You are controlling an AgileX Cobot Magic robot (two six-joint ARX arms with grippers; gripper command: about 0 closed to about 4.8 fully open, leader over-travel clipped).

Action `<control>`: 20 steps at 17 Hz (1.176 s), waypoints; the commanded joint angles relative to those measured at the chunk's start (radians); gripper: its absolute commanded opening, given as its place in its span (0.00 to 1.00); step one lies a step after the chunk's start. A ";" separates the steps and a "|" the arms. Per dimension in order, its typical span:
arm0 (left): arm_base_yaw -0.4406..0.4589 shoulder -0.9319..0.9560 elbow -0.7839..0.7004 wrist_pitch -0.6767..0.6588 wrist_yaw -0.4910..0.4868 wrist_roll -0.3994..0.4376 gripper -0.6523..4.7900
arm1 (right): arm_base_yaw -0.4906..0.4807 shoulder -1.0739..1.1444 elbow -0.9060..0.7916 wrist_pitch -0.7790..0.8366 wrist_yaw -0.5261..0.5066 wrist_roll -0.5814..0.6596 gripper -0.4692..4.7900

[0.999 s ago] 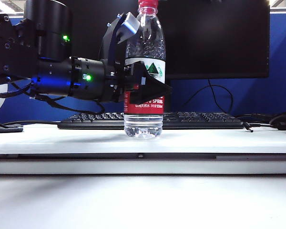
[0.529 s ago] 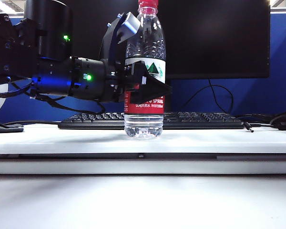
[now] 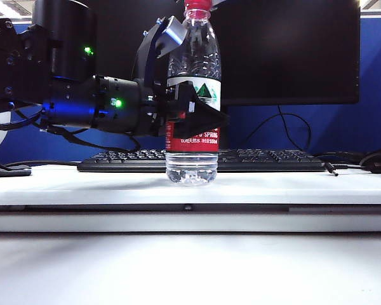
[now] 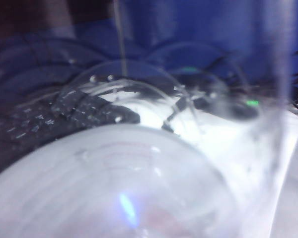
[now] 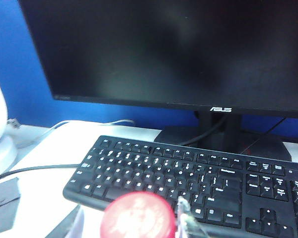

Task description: Unscrew the cap from the plastic bottle on the table.

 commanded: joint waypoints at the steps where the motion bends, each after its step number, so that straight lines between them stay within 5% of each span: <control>1: -0.001 -0.007 0.008 0.036 0.007 -0.003 0.61 | -0.003 0.009 0.002 0.034 0.003 0.003 0.54; 3: -0.001 -0.007 0.008 0.036 0.007 -0.003 0.61 | -0.003 0.009 0.002 0.037 0.003 0.003 0.38; 10: -0.001 -0.007 0.008 0.037 0.008 -0.003 0.61 | -0.031 -0.002 0.002 -0.039 -0.046 -0.002 0.28; 14: -0.001 -0.007 0.008 0.037 0.011 -0.001 0.61 | -0.144 -0.062 0.002 -0.142 -0.365 -0.022 0.24; 19: -0.001 -0.007 0.008 0.037 0.027 0.001 0.61 | -0.347 -0.067 0.002 -0.196 -0.881 -0.035 0.24; 20: -0.001 -0.007 0.008 0.037 0.026 0.001 0.61 | -0.417 -0.067 0.002 -0.201 -1.052 -0.035 0.24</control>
